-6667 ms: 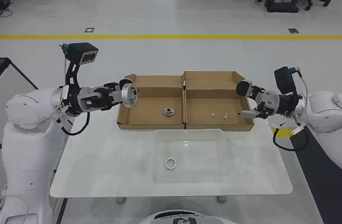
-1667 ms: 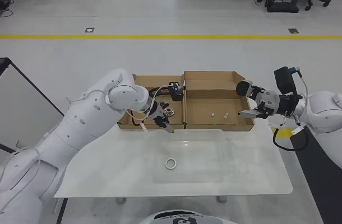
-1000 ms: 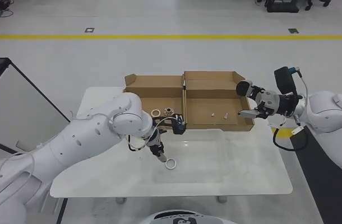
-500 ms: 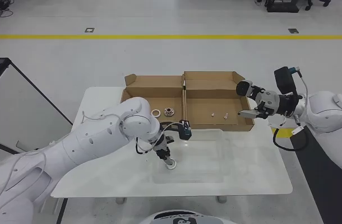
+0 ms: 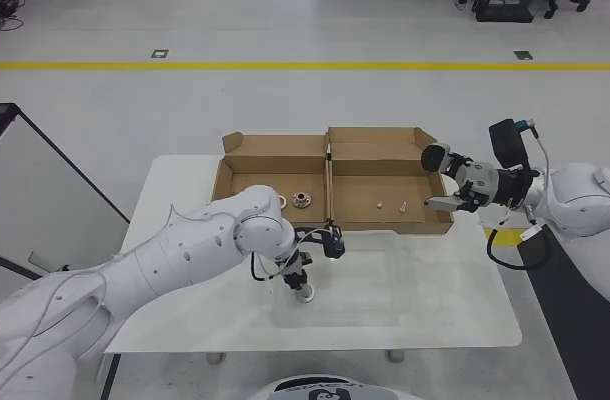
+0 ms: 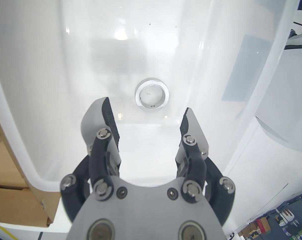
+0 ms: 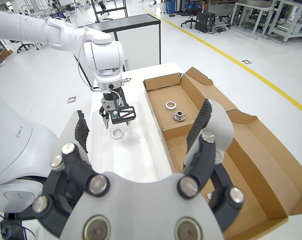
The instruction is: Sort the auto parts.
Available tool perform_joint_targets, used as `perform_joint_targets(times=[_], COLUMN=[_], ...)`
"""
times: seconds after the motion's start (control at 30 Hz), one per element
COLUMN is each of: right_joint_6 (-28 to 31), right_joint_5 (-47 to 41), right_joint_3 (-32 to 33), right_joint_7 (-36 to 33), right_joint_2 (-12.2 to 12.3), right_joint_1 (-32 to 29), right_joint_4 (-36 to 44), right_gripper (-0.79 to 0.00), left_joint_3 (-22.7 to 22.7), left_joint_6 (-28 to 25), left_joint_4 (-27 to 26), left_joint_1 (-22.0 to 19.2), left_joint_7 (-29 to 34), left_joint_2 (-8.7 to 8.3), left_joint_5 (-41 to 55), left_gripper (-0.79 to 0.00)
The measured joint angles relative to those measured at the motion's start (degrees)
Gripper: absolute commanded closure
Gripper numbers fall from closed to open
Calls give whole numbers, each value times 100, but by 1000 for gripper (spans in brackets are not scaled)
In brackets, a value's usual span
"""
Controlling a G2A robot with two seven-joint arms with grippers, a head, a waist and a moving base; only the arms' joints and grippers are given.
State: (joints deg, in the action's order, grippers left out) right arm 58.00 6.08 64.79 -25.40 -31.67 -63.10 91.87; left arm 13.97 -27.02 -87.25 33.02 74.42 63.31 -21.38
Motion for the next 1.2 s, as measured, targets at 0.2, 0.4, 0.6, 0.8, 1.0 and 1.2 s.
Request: perform_joint_targets(times=[0.2, 0.4, 0.6, 0.8, 1.0, 1.2], right_joint_6=[0, 0, 0, 0, 0, 0], right_joint_5=[0, 0, 0, 0, 0, 0], right_joint_3=[0, 0, 0, 0, 0, 0], right_joint_7=[0, 0, 0, 0, 0, 0], right_joint_2=[0, 0, 0, 0, 0, 0], right_joint_1=[0, 0, 0, 0, 0, 0], right_joint_4=[0, 0, 0, 0, 0, 0], right_gripper=[-785, -785, -785, -785, -785, -785], left_joint_3=[-52, -88, -126, -138, -120, -104], left_joint_6=[15, 22, -40, -65, -93, -137], left_joint_4=[141, 262, 404, 524, 633, 719], left_joint_1=[71, 139, 191, 216, 217, 242], left_joint_7=[-44, -101, -115, -132, -169, -182], left_joint_2=[88, 162, 235, 303, 365, 418], left_joint_5=[-93, -228, -340, -444, -551, -569], left_gripper=[-511, -453, -406, -357, -317, -299])
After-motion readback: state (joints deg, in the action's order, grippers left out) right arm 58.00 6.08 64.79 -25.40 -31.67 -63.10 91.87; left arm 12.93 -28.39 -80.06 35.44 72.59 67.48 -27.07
